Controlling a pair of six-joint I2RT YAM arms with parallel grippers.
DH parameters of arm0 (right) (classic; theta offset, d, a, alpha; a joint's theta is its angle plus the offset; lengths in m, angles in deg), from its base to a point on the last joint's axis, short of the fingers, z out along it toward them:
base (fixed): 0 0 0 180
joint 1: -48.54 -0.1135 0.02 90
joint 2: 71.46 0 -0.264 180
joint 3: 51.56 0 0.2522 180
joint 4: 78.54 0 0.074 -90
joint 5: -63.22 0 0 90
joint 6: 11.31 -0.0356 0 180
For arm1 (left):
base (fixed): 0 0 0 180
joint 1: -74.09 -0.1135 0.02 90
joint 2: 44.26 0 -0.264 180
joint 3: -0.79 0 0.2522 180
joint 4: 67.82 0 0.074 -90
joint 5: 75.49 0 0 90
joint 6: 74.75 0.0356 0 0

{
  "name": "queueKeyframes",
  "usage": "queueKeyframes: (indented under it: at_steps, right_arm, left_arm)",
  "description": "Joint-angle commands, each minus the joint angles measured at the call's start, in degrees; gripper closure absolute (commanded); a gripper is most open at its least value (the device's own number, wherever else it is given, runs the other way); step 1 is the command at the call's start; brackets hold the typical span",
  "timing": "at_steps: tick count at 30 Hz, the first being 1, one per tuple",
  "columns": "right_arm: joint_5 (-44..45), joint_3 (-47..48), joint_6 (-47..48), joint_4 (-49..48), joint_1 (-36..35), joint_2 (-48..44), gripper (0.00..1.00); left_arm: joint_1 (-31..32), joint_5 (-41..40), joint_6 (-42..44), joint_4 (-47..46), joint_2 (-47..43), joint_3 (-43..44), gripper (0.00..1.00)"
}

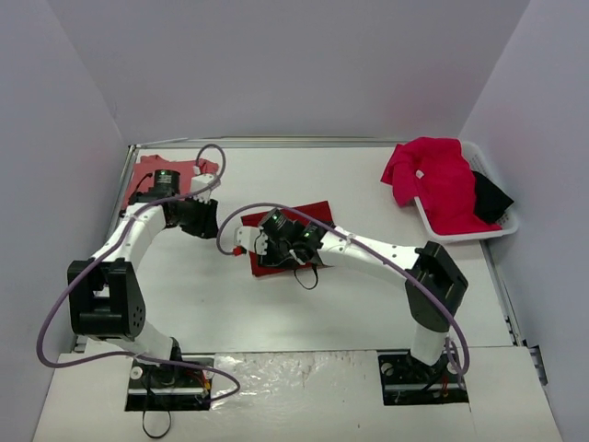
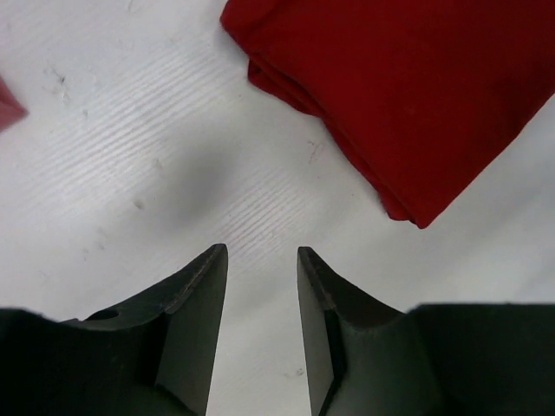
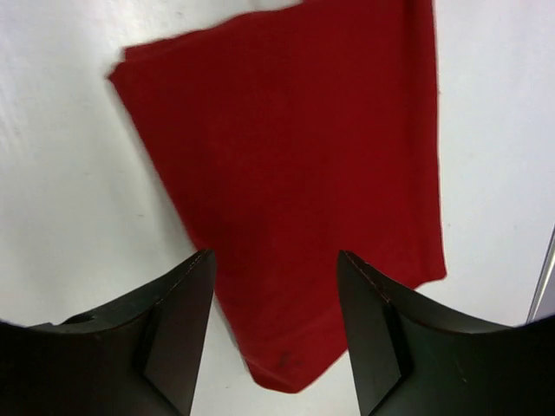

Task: Fold and stack the t-shirts
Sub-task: Put the neatly folded tshirt into the corner of the board with the left arm

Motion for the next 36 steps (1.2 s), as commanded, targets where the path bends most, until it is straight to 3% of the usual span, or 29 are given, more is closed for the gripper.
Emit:
queueKeyframes:
  at_steps: [1,6,14,28,32,36]
  right_arm:
    - [5.69,-0.46,-2.62,-0.61,-2.33,-0.44,0.46]
    - [5.34,1.38,-3.67,-0.78,-4.09,3.41,0.47]
    - [5.43,4.02,-4.90,-0.87,-7.26,8.52,0.47]
    - [6.21,8.50,-4.90,0.18,-11.30,15.99,0.48]
    - [6.48,8.86,-4.73,0.18,-11.30,18.10,0.54]
    - [7.01,8.68,-4.64,0.27,-11.30,19.59,0.69]
  left_arm:
    - [-7.19,10.61,-7.23,-0.40,-1.72,-0.09,0.63]
    - [-10.36,18.00,-8.65,-0.14,-1.10,-0.09,0.62]
    - [-10.89,21.26,-12.70,-6.55,-3.38,-6.06,0.55]
    - [-11.15,22.14,-3.03,2.24,1.27,-6.42,0.52]
    - [-11.15,22.40,-3.29,1.80,1.09,-6.60,0.49]
    - [-11.15,23.10,-3.03,1.62,1.62,-6.60,0.45]
